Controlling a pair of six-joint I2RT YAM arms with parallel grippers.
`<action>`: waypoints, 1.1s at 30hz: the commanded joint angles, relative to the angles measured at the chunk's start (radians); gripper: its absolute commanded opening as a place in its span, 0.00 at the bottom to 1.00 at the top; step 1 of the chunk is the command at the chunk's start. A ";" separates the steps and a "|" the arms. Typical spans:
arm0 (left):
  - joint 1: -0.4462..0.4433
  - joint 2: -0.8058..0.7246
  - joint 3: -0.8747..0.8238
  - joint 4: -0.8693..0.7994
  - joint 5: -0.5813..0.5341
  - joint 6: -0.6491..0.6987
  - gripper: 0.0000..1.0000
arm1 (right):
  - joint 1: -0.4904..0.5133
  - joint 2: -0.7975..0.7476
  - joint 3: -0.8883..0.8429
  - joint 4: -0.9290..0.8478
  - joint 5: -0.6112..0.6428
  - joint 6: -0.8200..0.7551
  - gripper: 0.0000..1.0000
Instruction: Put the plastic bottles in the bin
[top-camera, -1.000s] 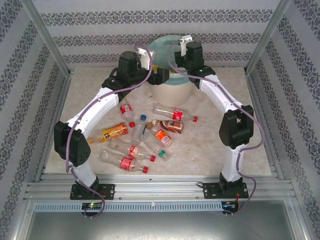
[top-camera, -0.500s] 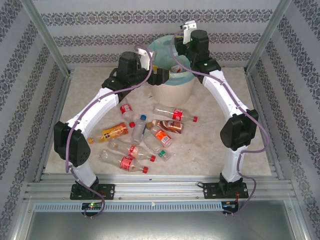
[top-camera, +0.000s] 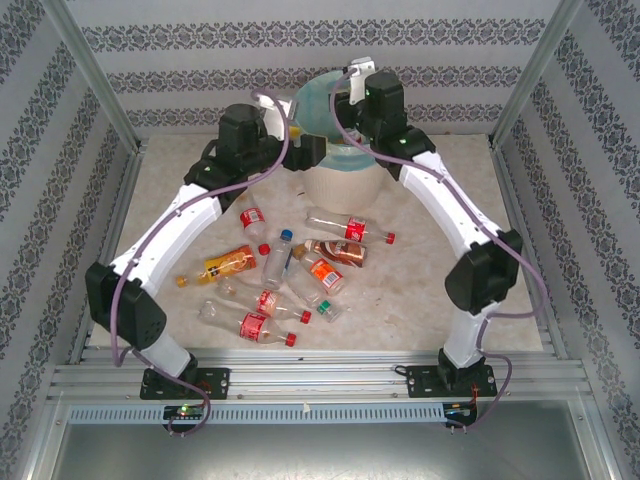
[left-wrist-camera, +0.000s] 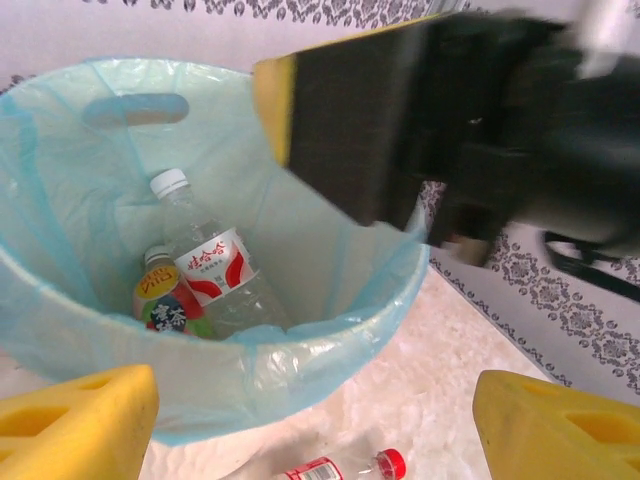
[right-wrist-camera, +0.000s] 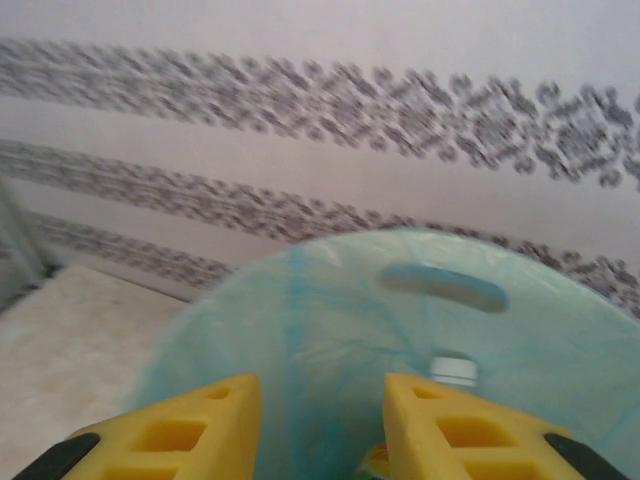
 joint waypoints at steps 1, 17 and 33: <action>0.009 -0.114 -0.081 -0.057 -0.033 -0.029 0.82 | 0.056 -0.177 -0.077 0.038 -0.065 -0.010 0.39; 0.008 -0.371 -0.494 -0.379 -0.073 0.070 0.83 | 0.305 -0.681 -1.076 0.193 -0.174 0.074 0.48; -0.005 -0.462 -0.747 -0.060 0.216 0.411 0.89 | 0.600 -0.893 -1.672 0.414 0.153 0.169 0.57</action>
